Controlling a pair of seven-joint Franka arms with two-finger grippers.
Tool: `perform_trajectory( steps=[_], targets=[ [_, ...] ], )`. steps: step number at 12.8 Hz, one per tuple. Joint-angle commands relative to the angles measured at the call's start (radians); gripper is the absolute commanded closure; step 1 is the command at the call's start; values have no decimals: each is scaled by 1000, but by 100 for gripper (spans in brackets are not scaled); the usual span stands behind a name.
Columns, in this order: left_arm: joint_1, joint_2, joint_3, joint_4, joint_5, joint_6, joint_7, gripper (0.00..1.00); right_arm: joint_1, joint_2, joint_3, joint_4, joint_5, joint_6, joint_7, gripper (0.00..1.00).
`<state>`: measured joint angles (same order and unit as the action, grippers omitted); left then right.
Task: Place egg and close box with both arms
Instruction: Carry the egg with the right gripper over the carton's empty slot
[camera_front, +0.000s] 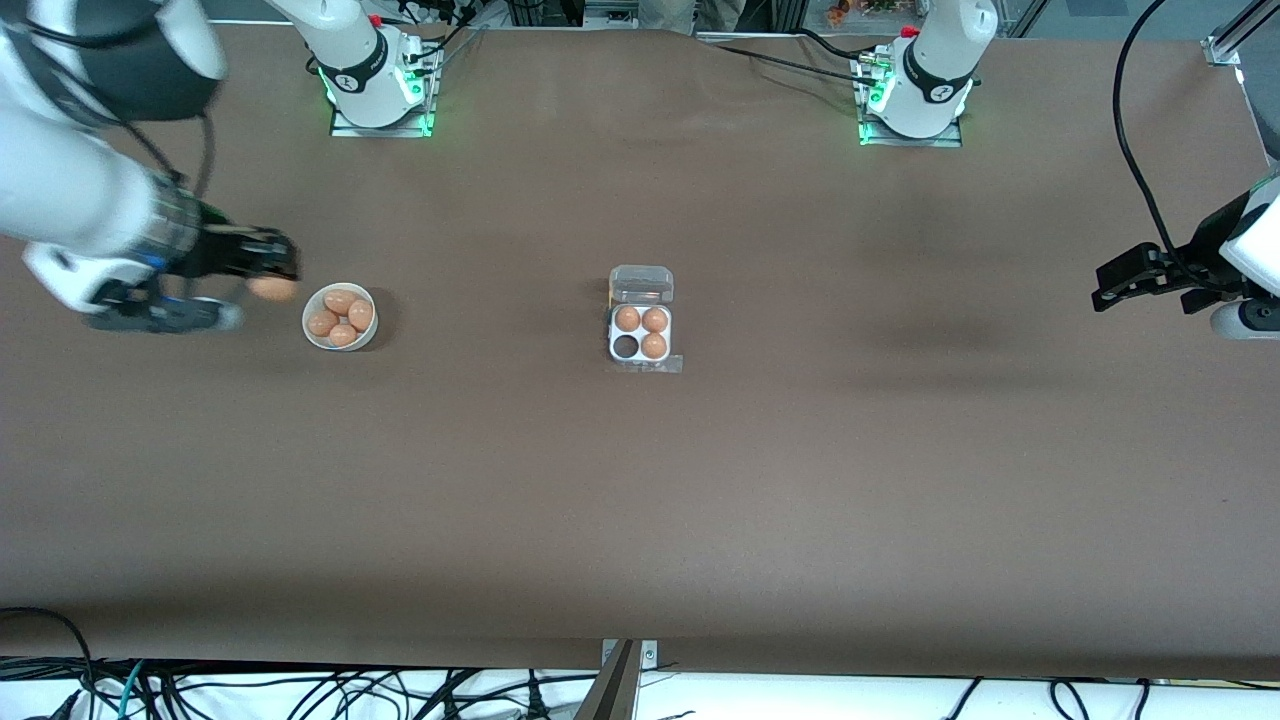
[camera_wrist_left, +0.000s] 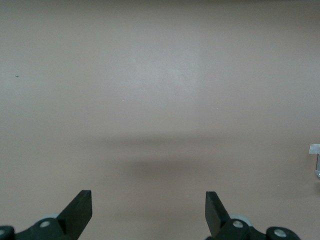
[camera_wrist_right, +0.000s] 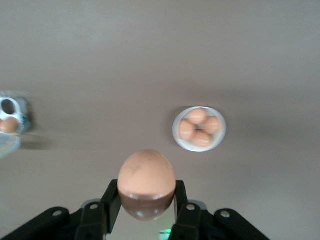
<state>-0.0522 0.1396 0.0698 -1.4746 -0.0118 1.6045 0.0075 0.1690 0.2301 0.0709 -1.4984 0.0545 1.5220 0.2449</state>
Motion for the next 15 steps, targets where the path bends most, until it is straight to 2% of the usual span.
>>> perform_trajectory(
  steps=[1, 3, 6, 11, 15],
  targets=[
    [5, 8, 1, 23, -8, -15, 5, 0, 96, 131, -3, 133, 54, 36, 134, 100],
    [5, 8, -1, 23, -8, -15, 5, 0, 191, 222, -3, 196, 61, 78, 256, 100],
    [5, 8, 1, 26, -8, -15, 5, 0, 305, 313, -5, 204, 57, 219, 381, 100],
    [5, 8, 2, 33, -7, -15, 3, 0, 397, 452, -5, 204, 62, 397, 454, 100],
    [5, 8, 2, 34, -7, -15, 3, 0, 464, 529, -5, 202, 54, 486, 508, 100]
  ],
)
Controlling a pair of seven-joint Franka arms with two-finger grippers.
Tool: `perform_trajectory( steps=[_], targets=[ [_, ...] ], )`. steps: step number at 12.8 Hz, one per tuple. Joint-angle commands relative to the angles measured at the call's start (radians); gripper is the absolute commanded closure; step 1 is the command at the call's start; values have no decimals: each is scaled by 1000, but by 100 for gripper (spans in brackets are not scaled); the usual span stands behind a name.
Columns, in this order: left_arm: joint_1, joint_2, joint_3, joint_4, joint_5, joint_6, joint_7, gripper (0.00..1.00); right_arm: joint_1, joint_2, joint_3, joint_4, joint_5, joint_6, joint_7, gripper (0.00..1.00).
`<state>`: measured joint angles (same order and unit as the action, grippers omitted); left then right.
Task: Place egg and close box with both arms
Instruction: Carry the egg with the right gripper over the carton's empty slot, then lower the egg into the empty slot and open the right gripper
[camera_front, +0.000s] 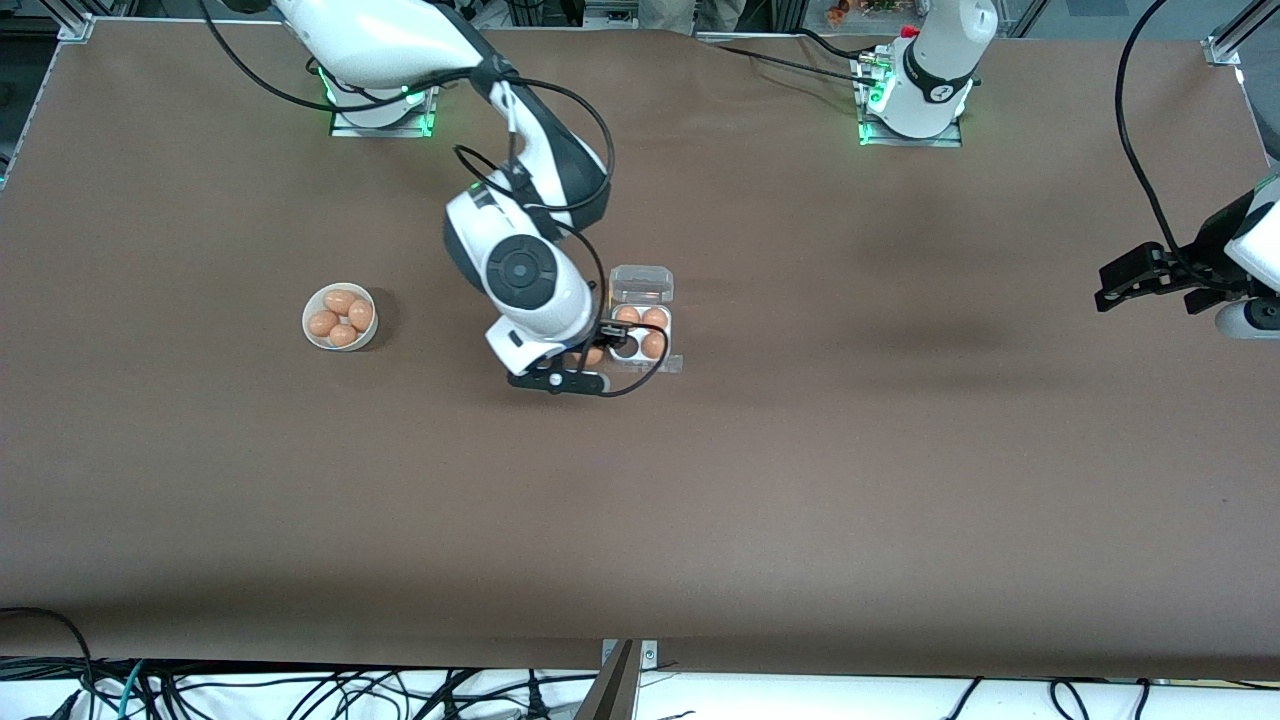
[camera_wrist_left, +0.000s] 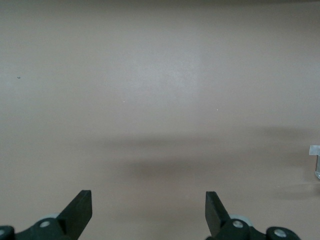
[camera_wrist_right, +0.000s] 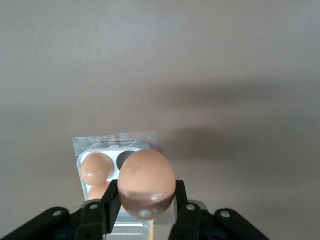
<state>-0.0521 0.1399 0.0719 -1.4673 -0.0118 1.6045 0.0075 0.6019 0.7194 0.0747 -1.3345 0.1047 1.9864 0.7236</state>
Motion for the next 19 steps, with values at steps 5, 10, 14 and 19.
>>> perform_trajectory(
  steps=[5, 10, 14, 19],
  targets=[
    [5, 7, 0, 25, -7, -15, 3, 0, 82, 103, -13, 37, -23, 78, 86, 100],
    [5, 7, 0, 25, -7, -15, 3, 0, 88, 121, -13, 29, -39, 101, 102, 100],
    [17, 7, 0, 25, -7, -15, 5, 0, 93, 127, -15, 29, -40, 114, 123, 0],
    [15, 9, -1, 25, -7, -15, 5, 0, 84, 107, -18, 34, -48, 95, 114, 0]
  ],
)
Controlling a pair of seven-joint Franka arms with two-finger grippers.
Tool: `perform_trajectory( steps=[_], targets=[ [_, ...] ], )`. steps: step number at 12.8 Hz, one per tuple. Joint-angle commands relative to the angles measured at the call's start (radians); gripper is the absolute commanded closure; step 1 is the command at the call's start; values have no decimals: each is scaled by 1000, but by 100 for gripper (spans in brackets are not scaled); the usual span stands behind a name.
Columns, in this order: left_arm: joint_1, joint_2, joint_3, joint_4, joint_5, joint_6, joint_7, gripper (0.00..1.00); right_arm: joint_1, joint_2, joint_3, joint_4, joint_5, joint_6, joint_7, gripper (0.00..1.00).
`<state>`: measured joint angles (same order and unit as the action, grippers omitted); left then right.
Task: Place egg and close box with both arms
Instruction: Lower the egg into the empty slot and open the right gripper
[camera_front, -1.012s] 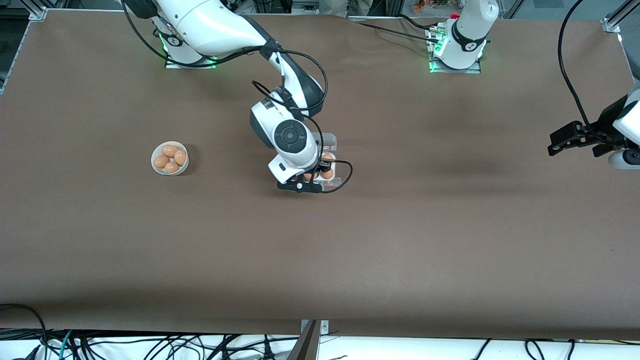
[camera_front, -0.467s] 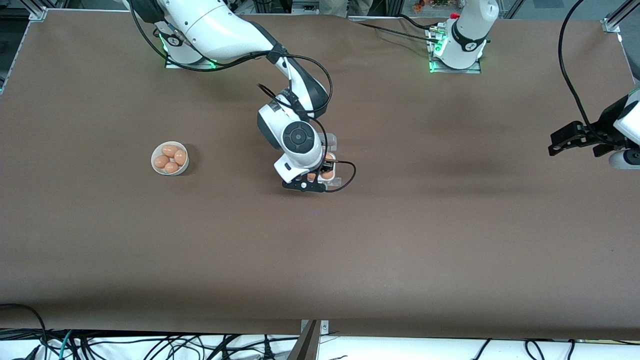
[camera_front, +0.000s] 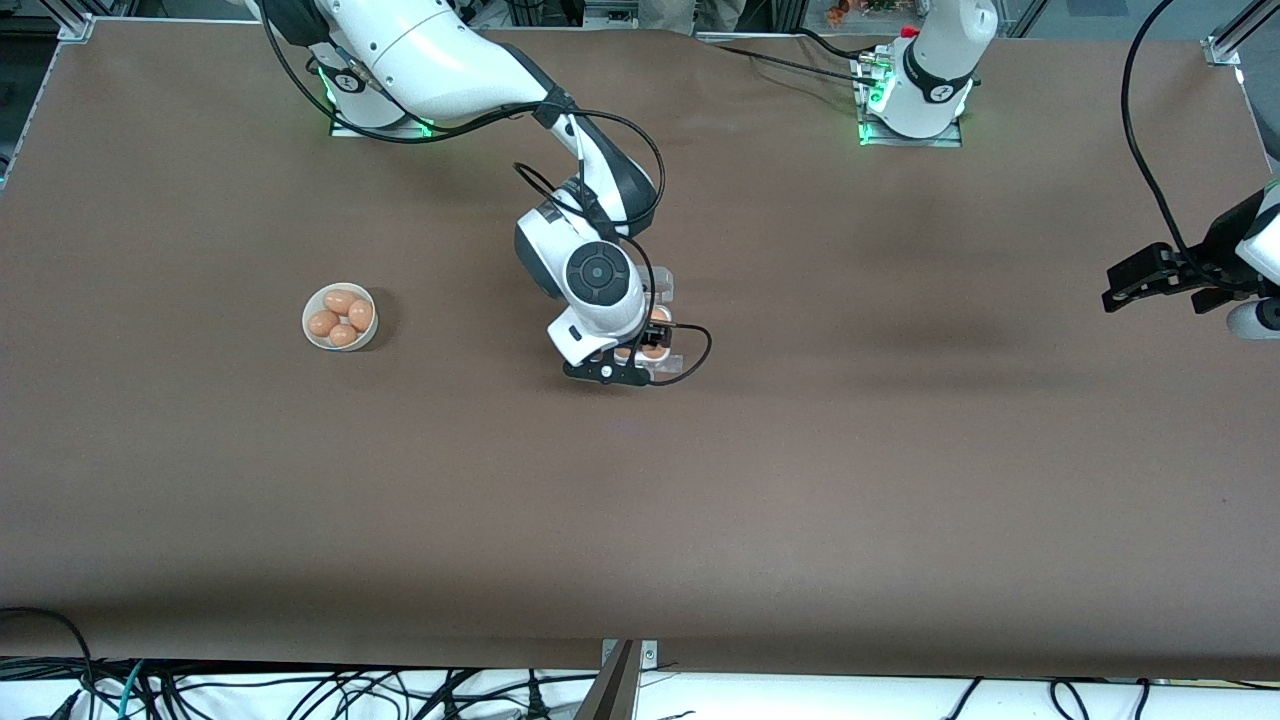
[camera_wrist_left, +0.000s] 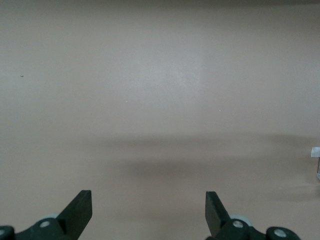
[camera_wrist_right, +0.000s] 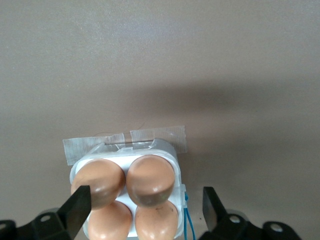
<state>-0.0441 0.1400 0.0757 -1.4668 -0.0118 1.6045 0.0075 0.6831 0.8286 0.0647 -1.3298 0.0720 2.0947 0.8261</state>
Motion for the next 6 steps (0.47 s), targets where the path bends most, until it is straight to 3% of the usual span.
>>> perform_trajectory(
  steps=[1, 6],
  targets=[
    [7, 7, -5, 25, -7, -15, 5, 0, -11, -22, -9, 27, -15, -47, 1, 0],
    [-35, 21, -34, 19, -23, -17, -20, 0, -175, -224, -31, -38, 0, -341, -218, 0]
  ],
)
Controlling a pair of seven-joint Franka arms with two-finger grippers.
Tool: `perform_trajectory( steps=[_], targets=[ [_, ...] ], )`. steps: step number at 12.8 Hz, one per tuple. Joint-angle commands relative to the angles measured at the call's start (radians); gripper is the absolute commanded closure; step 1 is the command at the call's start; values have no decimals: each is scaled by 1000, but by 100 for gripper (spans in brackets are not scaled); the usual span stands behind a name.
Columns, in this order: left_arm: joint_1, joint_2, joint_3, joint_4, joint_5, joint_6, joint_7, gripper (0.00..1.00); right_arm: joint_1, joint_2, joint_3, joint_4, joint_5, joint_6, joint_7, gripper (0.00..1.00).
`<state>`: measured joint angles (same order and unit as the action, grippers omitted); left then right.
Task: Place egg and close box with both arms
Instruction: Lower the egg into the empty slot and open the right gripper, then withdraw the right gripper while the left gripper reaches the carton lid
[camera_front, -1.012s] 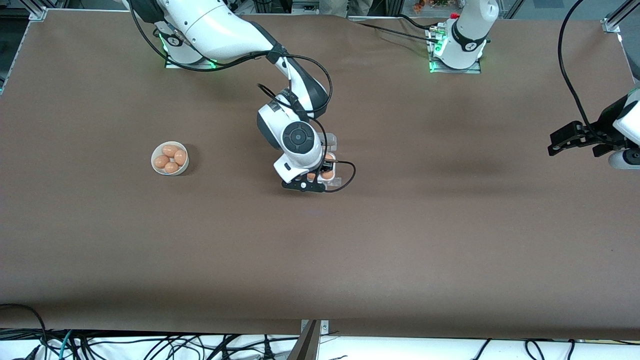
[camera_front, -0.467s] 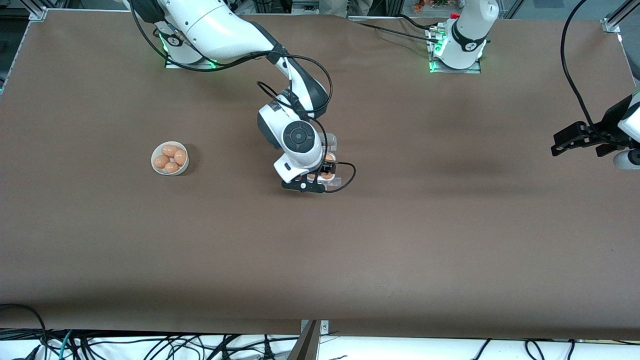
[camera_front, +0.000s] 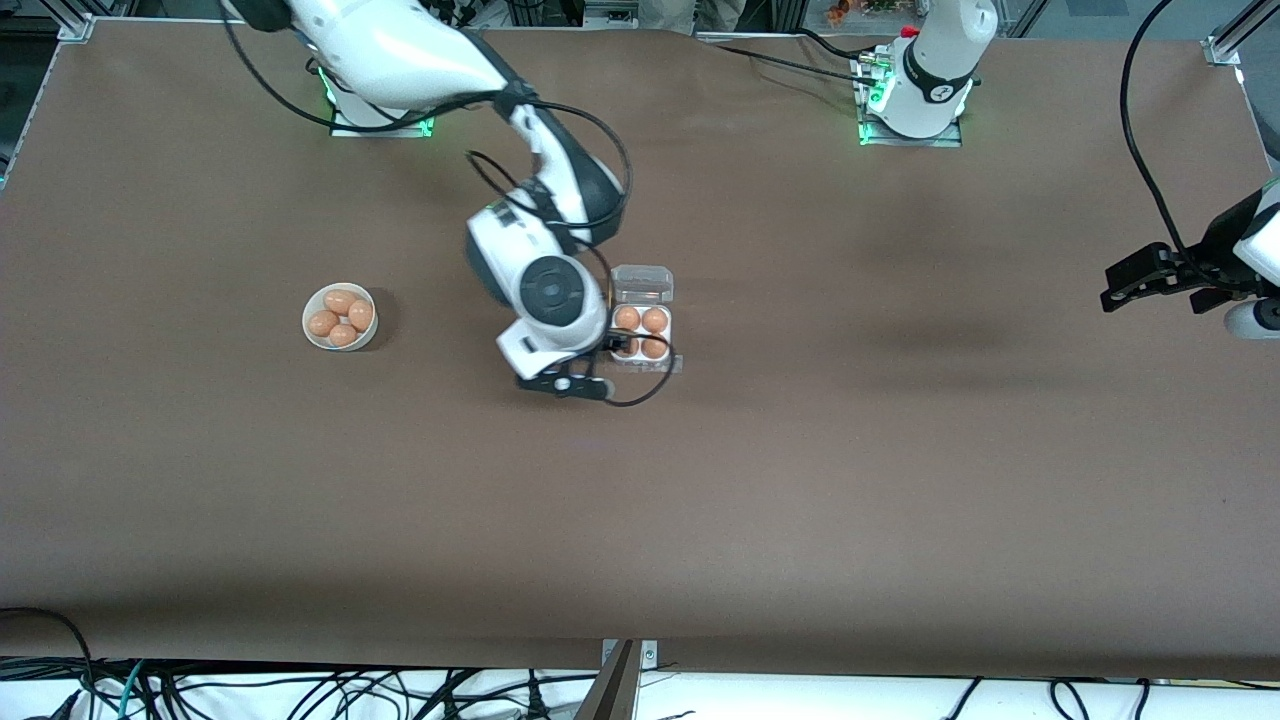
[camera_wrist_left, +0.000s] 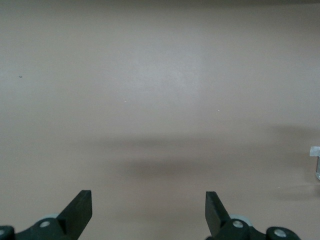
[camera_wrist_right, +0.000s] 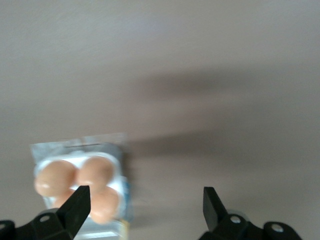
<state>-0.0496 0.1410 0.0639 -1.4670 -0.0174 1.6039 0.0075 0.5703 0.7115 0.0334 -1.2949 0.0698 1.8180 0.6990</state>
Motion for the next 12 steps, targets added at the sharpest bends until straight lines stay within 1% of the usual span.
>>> perform_trajectory(
  steps=[1, 2, 3, 4, 6, 7, 8, 9, 11, 12],
  targets=[
    [-61, 29, -39, 17, -18, -21, -68, 3, -90, -166, -15, -111, 2, -112, -166, 0],
    [-99, 35, -64, 19, -19, -41, -140, 10, -96, -226, -64, -151, 2, -144, -232, 0],
    [-140, 40, -87, 17, -24, -50, -218, 20, -95, -281, -119, -191, 2, -166, -299, 0],
    [-182, 67, -101, 16, -68, -53, -300, 39, -95, -347, -171, -249, 2, -178, -367, 0],
    [-281, 107, -102, 16, -165, -102, -442, 79, -95, -470, -260, -354, -10, -183, -476, 0],
    [-332, 139, -102, 16, -189, -110, -521, 90, -95, -512, -308, -385, -11, -199, -525, 0],
    [-401, 176, -102, 17, -193, -108, -597, 96, -95, -541, -346, -399, -16, -227, -561, 0],
    [-468, 227, -102, 25, -193, -99, -675, 99, -95, -555, -386, -397, -18, -262, -605, 0],
    [-561, 325, -102, 30, -214, -72, -765, 100, -93, -584, -447, -399, -33, -305, -702, 0],
    [-582, 363, -102, 30, -249, -52, -791, 100, -93, -601, -475, -402, -34, -318, -729, 0]
  ],
)
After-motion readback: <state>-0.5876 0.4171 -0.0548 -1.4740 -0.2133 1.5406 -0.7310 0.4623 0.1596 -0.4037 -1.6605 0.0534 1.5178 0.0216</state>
